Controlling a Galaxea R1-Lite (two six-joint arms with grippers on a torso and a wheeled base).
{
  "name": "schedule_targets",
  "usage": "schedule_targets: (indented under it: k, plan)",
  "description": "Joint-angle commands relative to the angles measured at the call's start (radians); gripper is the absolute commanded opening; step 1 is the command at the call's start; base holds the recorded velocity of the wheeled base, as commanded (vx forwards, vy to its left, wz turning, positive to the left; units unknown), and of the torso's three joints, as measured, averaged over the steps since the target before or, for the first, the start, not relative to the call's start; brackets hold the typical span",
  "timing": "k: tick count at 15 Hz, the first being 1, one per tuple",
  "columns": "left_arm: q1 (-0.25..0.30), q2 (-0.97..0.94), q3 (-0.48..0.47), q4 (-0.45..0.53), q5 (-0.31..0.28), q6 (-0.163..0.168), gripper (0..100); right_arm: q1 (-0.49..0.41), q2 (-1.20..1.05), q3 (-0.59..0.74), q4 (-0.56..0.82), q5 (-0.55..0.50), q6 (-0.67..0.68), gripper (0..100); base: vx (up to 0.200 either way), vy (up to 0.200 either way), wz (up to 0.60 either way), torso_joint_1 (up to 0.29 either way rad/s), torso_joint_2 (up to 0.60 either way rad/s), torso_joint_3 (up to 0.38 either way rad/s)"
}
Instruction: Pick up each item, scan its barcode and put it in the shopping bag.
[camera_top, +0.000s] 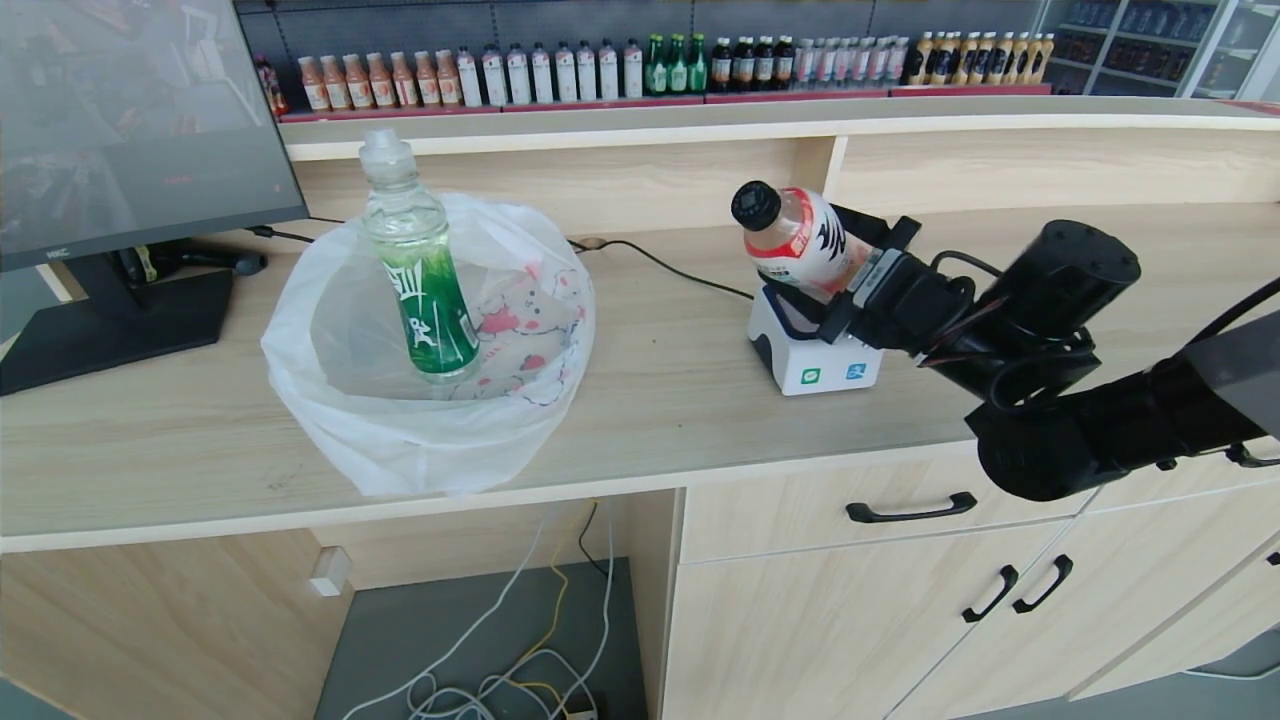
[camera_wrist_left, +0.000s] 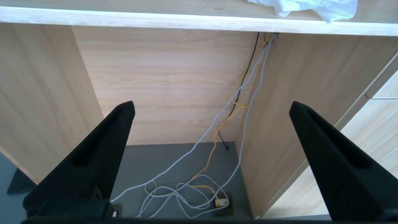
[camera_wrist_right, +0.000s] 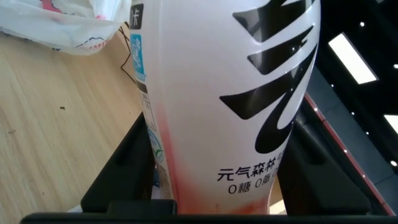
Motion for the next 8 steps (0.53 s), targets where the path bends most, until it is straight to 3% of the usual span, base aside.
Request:
schedule_targets:
  k: [1,8]
  plan:
    - [0.0,0.0,0.0,0.0,0.0,0.0,100,0.0,-0.026,0.001,-0.001,-0.007,0.007,0,0.0,0.0,0.0,0.0,0.0,0.0]
    - [0.0,0.0,0.0,0.0,0.0,0.0,100,0.002,-0.124,0.056,0.002,-0.09,0.089,0,0.0,0.0,0.0,0.0,0.0,0.0]
